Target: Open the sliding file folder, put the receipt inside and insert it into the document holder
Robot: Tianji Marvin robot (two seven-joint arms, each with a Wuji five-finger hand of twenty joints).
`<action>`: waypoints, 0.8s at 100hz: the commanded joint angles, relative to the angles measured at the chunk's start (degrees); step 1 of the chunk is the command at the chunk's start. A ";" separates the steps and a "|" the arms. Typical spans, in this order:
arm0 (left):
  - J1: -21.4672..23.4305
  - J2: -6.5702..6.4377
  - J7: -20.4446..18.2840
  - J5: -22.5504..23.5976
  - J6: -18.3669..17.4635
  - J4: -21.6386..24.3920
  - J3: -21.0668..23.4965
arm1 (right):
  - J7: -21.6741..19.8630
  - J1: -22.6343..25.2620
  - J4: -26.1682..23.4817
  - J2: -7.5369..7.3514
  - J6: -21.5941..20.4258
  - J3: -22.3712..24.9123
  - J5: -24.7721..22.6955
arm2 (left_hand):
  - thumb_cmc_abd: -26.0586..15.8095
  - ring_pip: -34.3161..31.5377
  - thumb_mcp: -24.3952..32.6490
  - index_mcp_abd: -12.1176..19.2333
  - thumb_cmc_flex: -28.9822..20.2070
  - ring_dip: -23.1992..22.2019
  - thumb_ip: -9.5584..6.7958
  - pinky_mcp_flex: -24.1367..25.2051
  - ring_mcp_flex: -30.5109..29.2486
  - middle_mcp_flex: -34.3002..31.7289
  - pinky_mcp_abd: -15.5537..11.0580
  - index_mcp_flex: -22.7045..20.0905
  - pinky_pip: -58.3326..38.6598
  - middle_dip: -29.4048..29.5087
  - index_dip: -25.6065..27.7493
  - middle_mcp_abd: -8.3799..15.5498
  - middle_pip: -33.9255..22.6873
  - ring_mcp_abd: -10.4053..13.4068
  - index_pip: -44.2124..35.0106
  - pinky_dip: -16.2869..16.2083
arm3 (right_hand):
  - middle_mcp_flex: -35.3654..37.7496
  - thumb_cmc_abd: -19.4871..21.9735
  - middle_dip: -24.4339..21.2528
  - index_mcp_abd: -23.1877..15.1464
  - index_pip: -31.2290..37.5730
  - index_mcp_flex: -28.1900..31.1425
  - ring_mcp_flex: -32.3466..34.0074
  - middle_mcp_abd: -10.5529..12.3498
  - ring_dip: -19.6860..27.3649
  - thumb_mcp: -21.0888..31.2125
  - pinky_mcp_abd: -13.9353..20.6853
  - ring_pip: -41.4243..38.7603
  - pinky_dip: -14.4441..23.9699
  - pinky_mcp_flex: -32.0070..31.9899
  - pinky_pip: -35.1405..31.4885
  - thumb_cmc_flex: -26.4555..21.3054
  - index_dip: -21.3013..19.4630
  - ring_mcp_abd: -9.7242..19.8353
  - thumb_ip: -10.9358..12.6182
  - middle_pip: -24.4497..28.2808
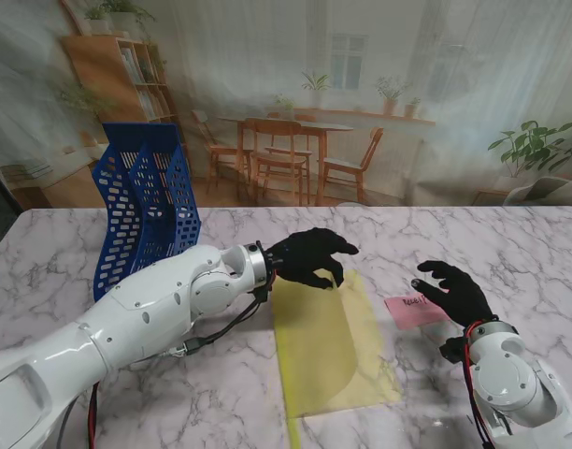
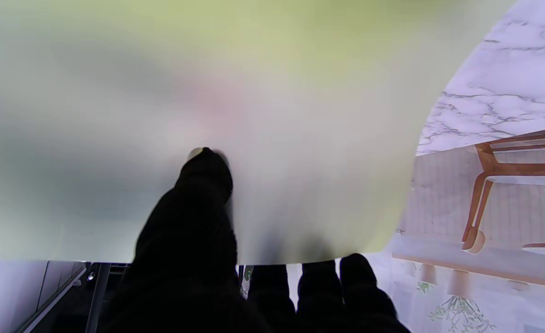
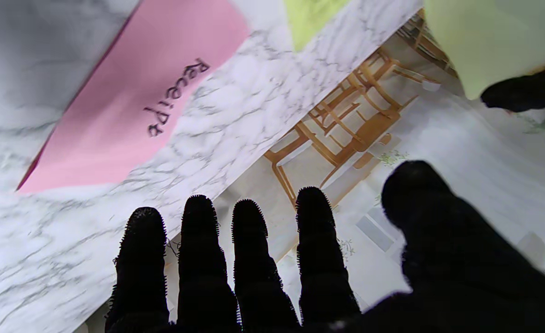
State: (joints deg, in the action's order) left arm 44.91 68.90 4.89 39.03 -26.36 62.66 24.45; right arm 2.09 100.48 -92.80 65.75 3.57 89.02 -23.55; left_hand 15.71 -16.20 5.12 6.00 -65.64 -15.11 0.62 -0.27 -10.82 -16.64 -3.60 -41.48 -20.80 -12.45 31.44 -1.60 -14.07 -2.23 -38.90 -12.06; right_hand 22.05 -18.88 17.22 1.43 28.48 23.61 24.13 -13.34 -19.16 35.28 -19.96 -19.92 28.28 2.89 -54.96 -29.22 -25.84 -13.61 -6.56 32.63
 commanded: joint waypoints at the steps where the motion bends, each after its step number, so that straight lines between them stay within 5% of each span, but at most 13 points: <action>1: -0.50 0.59 -0.63 -0.19 -0.20 -0.30 -0.16 | -0.45 0.18 0.95 -0.77 -0.06 0.69 -0.31 | -4.28 -0.29 -0.21 -0.07 -2.34 -0.64 0.15 0.54 -0.62 -1.04 -2.09 -1.04 -1.96 -0.84 1.97 0.97 -0.80 0.69 -4.87 -1.00 | -1.88 -1.43 -0.97 -1.92 -0.92 0.82 -1.96 1.95 1.32 -0.95 2.46 4.13 0.21 -1.42 2.48 2.96 0.64 2.12 0.37 -2.04; 39: -0.10 0.24 -0.51 0.32 -0.31 -0.07 0.24 | -4.95 -2.26 3.31 -3.41 0.30 1.13 -16.49 | -4.30 -0.43 -0.09 -0.25 -2.36 -0.74 0.13 0.60 -1.03 -1.46 -1.92 -0.91 -2.38 -0.89 2.19 0.90 -0.89 0.61 -4.93 -1.04 | -8.62 -5.89 -5.39 -7.97 -5.80 -5.44 -10.34 6.66 8.23 -2.65 6.10 18.82 -0.78 -5.98 25.08 11.30 3.78 4.85 -0.72 -12.74; 59: 0.10 0.17 0.22 1.02 -0.29 0.17 0.52 | -8.32 -3.37 3.39 -4.61 3.04 0.58 -23.99 | -4.38 -0.49 -0.09 -0.05 -2.33 -0.82 0.13 0.62 -1.21 -1.61 -1.99 -0.73 -2.52 -0.92 2.45 0.88 -0.94 0.49 -4.96 -1.05 | -9.66 -10.18 -4.99 1.34 -5.35 -3.42 -11.22 5.08 9.03 -4.53 8.08 20.02 1.09 -4.04 31.61 14.01 5.45 5.03 -1.55 -11.89; 67: 0.08 0.34 0.45 0.87 -0.19 0.00 0.48 | -10.35 -3.67 3.23 -5.16 3.89 0.34 -27.50 | -4.42 -0.50 -0.10 -0.14 -2.31 -0.85 0.13 0.64 -1.21 -1.63 -1.97 -0.72 -2.56 -0.93 2.54 0.75 -0.93 0.53 -4.97 -1.05 | -10.02 -11.47 -4.90 1.24 -5.97 -1.25 -11.04 4.67 9.44 -4.32 8.36 20.07 1.11 -3.09 33.04 14.54 6.05 4.89 -1.39 -11.59; 80: 0.05 0.51 0.85 0.93 -0.18 -0.17 0.30 | -11.90 -4.74 4.24 -5.74 5.47 -1.16 -31.96 | -4.48 -0.53 -0.08 -0.13 -2.32 -0.95 0.12 0.65 -1.26 -2.11 -1.94 -0.63 -2.67 -1.13 2.65 3.85 -1.34 0.52 -4.88 -1.05 | -9.74 -14.44 -4.95 -1.42 -3.69 0.99 -10.36 4.51 9.75 -2.12 7.84 19.95 1.06 -2.37 34.51 14.12 4.45 4.28 -1.24 -11.45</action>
State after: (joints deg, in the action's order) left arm 45.20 69.11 6.22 40.01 -26.56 62.53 24.92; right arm -10.05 96.44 -89.49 60.28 7.96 88.69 -55.94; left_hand 15.46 -16.20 5.12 5.99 -65.64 -15.68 0.71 -0.26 -10.90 -18.02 -3.59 -41.48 -22.08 -13.47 32.03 0.50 -14.65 -2.23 -38.94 -12.09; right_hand 13.96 -30.49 12.38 1.50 23.50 23.47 14.33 -8.30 -10.74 32.22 -13.45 -2.60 28.72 0.31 -22.43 -17.99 -20.76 -9.81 -7.13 20.85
